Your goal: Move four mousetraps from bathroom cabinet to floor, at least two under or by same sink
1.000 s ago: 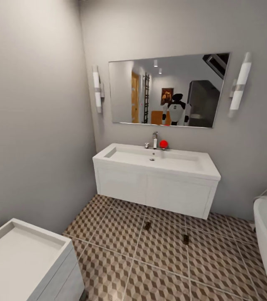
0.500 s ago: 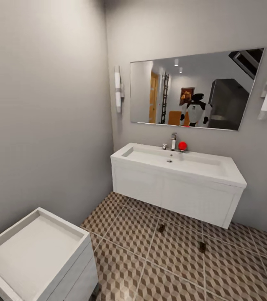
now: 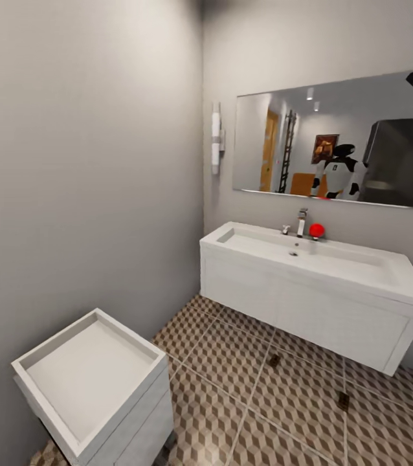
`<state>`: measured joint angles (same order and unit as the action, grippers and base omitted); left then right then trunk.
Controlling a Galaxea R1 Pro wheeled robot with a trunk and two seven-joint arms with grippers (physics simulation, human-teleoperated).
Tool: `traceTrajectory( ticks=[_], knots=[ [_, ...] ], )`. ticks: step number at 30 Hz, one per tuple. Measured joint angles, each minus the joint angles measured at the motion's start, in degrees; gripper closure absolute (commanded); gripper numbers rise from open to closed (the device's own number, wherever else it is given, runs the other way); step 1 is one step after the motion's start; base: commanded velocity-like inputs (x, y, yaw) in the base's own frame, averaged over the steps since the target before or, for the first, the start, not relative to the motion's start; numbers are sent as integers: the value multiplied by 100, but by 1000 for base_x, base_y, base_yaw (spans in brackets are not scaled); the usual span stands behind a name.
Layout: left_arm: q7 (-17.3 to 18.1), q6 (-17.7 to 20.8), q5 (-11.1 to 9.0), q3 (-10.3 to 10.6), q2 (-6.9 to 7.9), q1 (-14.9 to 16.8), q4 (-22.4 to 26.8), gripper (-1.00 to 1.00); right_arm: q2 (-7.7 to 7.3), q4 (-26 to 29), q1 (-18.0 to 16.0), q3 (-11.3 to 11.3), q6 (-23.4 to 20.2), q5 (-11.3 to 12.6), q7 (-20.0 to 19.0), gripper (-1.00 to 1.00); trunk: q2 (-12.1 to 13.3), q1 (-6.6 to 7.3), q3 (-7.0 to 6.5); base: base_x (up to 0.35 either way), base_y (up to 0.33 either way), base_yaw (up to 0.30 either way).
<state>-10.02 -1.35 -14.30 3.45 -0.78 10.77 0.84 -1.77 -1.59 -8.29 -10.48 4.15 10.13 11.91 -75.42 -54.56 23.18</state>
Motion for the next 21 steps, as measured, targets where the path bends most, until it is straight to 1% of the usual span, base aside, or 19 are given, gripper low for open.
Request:
traceTrajectory(
  ticks=[21],
  knots=[
    [0,0,16,2,5,0,8,-100,18,0,0,1,19,1,-6,-100,0,0,0,0,0,300]
  ],
)
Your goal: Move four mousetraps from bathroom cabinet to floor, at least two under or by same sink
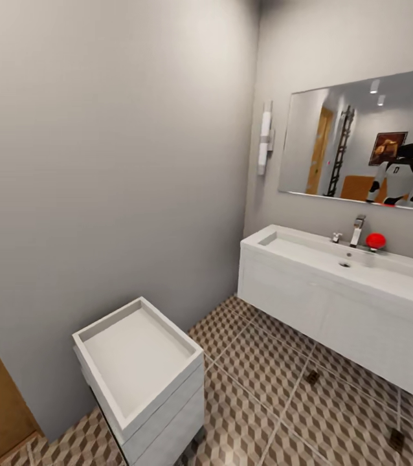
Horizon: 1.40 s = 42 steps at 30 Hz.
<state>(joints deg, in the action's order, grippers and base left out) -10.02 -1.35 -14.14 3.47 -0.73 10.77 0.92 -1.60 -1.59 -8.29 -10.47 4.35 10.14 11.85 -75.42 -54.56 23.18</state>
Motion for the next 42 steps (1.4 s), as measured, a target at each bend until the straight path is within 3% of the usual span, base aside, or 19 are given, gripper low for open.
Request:
traceTrajectory(
  ticks=[42],
  knots=[
    [0,0,3,9,5,0,0,-100,7,0,0,15,11,2,4,-100,0,0,0,0,0,300]
  ],
)
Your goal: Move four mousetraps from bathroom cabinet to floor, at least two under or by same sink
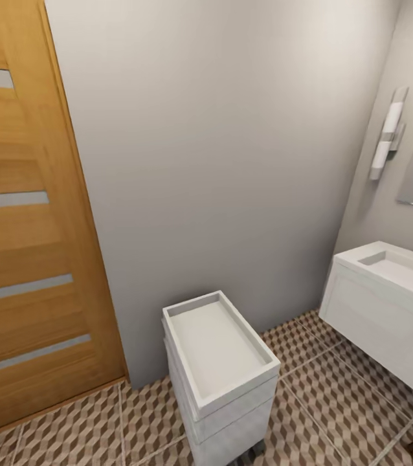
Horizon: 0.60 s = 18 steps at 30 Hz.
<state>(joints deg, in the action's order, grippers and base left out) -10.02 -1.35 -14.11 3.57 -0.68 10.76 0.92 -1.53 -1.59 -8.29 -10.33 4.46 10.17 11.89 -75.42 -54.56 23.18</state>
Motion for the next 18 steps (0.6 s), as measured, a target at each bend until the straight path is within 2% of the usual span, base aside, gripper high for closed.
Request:
traceTrajectory(
  ticks=[18],
  knots=[
    [0,0,0,0,0,0,0,-100,2,0,0,0,-6,2,-4,-100,0,0,0,0,0,300]
  ],
)
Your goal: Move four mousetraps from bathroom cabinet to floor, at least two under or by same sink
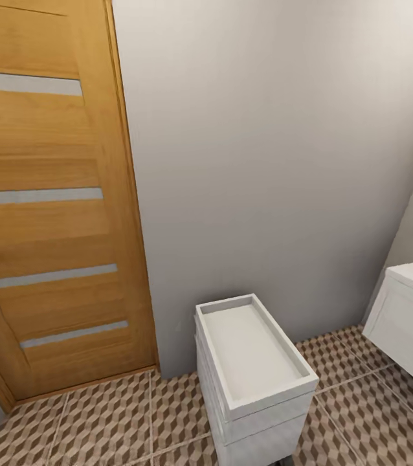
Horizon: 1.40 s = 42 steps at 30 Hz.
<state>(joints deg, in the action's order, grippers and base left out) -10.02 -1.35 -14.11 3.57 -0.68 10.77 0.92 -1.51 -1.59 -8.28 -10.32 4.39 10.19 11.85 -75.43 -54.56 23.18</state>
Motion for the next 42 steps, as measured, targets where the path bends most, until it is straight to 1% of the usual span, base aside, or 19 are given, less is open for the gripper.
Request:
traceTrajectory(
  ticks=[42],
  knots=[
    [0,0,0,0,0,0,0,-100,-26,0,0,0,6,8,0,-100,0,0,0,0,0,300]
  ],
)
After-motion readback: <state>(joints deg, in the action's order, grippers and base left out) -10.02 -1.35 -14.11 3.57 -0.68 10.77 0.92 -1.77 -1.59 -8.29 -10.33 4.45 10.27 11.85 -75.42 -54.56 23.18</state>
